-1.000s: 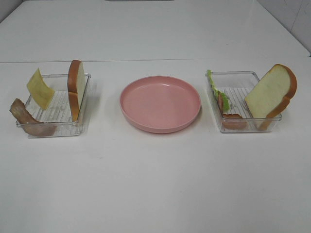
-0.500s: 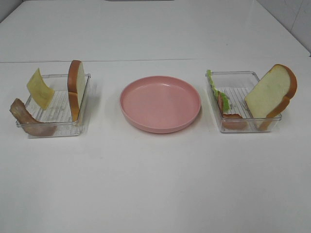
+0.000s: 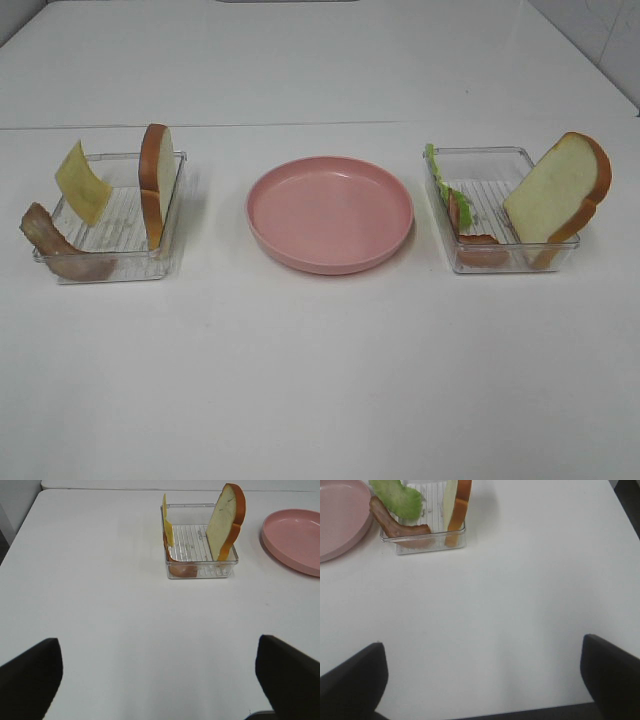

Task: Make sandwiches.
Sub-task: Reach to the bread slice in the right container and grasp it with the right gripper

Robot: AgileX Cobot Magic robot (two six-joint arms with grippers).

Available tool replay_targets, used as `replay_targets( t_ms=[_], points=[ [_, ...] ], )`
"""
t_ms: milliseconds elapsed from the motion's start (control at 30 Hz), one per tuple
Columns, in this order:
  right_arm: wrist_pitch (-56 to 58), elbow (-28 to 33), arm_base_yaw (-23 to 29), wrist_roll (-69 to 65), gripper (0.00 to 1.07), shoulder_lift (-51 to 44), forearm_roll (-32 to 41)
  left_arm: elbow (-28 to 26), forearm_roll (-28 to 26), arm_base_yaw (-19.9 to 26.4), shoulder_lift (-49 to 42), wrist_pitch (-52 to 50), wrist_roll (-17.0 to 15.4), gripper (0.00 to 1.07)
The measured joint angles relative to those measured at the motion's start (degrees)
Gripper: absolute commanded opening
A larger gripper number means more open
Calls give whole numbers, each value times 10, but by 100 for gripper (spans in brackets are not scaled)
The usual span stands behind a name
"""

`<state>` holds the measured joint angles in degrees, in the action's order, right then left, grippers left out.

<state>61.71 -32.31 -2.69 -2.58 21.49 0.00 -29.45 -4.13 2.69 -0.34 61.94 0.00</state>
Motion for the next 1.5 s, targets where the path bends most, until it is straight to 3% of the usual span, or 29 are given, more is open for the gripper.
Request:
replay_targets(
  t_ms=[67,133,167,233,333,400,433,500,567,600,667,767,1233,1500],
  points=[
    [-3,-16,0,-2,97,37,0,0,0,0,0,0,0,102],
    [-15,-68,0,-14,97,151,0,0,0,0,0,0,0,102],
    [-15,-68,0,-14,97,151,0,0,0,0,0,0,0,102],
    [-33,-144,0,-16,96,278,0,0,0,0,0,0,0,102],
    [-39,-164,0,-16,96,312,0,0,0,0,0,0,0,102],
    [-48,-237,0,-17,96,438,0,0,0,0,0,0,0,102],
    [-48,-237,0,-17,96,438,0,0,0,0,0,0,0,102],
    [-48,-300,0,-17,96,525,0,0,0,0,0,0,0,102],
    [-48,-317,0,-17,96,549,0,0,0,0,0,0,0,102],
    [-47,-360,0,-17,96,605,0,0,0,0,0,0,0,102],
    [-46,-376,0,-17,96,631,3,0,0,0,0,0,0,102],
    [-40,-445,0,-17,96,721,3,0,0,0,0,0,0,102],
    [11,-602,-12,-10,92,918,13,0,0,0,0,0,0,102],
    [22,-617,-16,26,85,969,87,0,0,0,0,0,0,102]
  ],
)
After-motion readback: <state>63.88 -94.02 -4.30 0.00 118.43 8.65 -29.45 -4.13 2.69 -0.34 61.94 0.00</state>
